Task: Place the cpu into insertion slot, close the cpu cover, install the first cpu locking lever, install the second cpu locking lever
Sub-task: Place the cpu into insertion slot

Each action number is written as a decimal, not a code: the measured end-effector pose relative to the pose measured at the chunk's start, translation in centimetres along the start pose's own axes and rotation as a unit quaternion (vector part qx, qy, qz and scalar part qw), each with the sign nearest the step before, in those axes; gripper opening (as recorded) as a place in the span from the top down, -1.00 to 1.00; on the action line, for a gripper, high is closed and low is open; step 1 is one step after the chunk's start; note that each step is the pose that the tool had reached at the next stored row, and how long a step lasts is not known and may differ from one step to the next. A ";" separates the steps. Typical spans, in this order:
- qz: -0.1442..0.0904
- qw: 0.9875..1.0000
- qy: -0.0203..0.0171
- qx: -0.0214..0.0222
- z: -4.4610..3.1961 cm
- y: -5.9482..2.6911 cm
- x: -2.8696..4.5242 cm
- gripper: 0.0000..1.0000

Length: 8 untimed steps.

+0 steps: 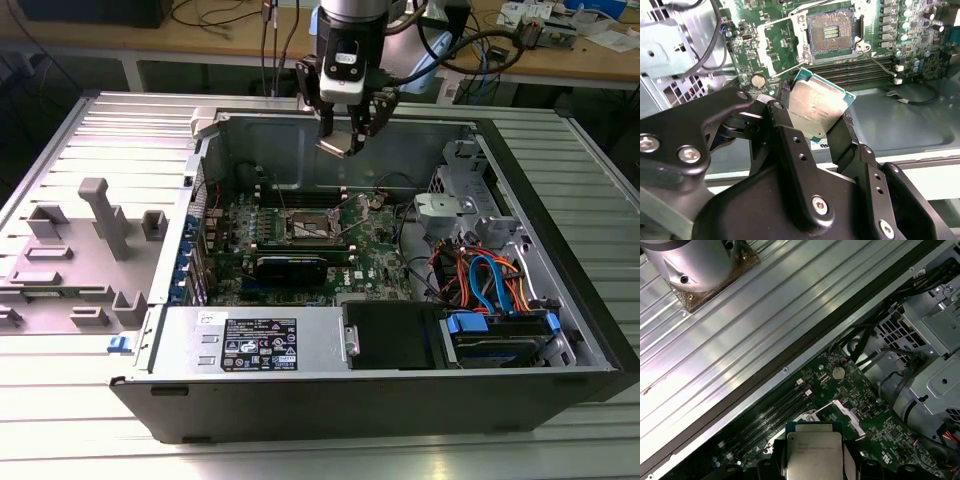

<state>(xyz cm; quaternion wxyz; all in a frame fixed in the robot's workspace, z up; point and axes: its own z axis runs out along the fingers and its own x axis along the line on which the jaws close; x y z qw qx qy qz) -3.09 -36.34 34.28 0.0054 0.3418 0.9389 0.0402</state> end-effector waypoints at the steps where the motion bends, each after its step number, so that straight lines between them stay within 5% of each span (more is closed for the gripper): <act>1: 0.014 1.000 -0.001 0.000 0.14 -0.01 0.00 -0.08; 8: 0.060 0.998 -0.004 0.001 0.75 -0.06 -0.01 -0.08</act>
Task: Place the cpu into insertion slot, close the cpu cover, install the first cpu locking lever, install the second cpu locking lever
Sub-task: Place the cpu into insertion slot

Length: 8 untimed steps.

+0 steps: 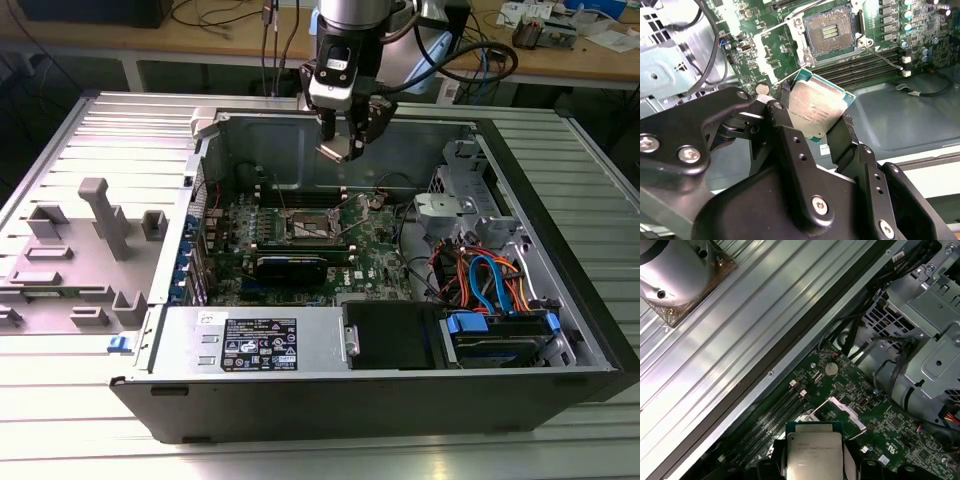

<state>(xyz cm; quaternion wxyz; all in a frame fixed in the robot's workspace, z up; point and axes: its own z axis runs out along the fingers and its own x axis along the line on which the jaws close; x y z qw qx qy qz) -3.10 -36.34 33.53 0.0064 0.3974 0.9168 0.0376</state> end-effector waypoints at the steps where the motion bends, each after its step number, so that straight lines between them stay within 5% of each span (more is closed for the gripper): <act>1: 0.000 1.000 0.000 0.000 0.00 0.00 0.00 -0.08; 8: 0.001 1.000 0.001 0.001 0.01 0.00 0.00 -0.08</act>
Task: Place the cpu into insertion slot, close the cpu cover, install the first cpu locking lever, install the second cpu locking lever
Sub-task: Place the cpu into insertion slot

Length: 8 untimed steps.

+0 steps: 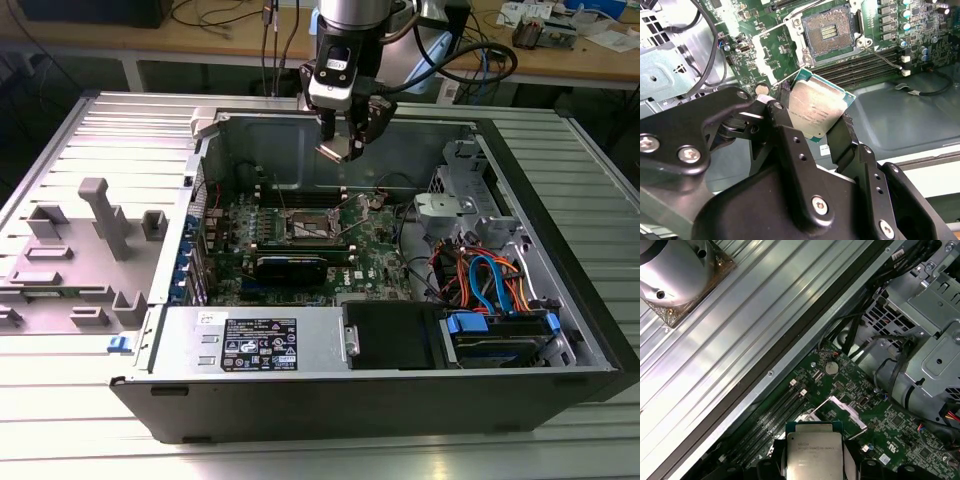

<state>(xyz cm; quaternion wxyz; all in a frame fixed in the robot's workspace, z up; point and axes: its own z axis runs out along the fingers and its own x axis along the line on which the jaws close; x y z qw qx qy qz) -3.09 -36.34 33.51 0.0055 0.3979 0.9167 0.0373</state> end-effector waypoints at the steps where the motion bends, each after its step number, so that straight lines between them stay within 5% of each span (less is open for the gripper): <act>1: 0.000 1.000 0.000 0.000 0.00 0.00 0.00 -0.08; 8: 0.003 1.000 0.000 0.000 0.01 0.00 0.00 -0.08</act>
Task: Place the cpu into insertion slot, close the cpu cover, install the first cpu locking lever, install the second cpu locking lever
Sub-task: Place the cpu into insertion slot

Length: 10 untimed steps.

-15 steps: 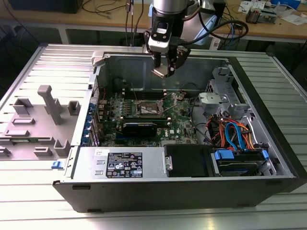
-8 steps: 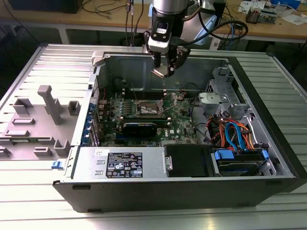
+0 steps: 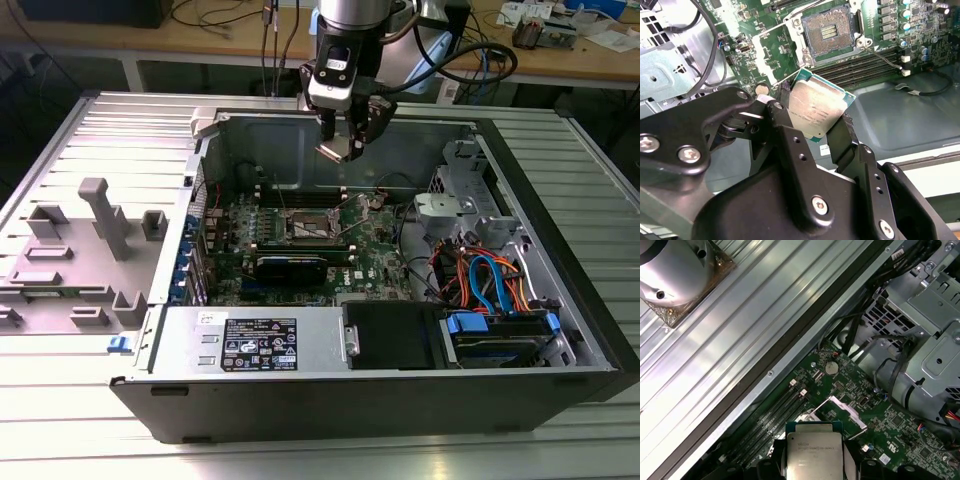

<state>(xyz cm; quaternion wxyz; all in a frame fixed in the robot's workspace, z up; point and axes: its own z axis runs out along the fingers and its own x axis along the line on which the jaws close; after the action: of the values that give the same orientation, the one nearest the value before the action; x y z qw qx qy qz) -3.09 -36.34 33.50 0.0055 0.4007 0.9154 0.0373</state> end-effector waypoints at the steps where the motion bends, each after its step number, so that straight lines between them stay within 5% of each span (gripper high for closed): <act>1: 0.006 1.000 0.000 0.000 0.01 0.00 0.00 -0.08; 5: 0.041 0.999 -0.003 -0.001 0.10 -0.01 0.00 -0.08; 10: 0.050 0.999 -0.004 -0.001 0.13 -0.01 0.00 -0.08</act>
<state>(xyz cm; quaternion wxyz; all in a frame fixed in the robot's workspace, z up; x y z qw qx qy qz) -3.09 -36.34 33.37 0.0074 0.4462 0.8941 0.0370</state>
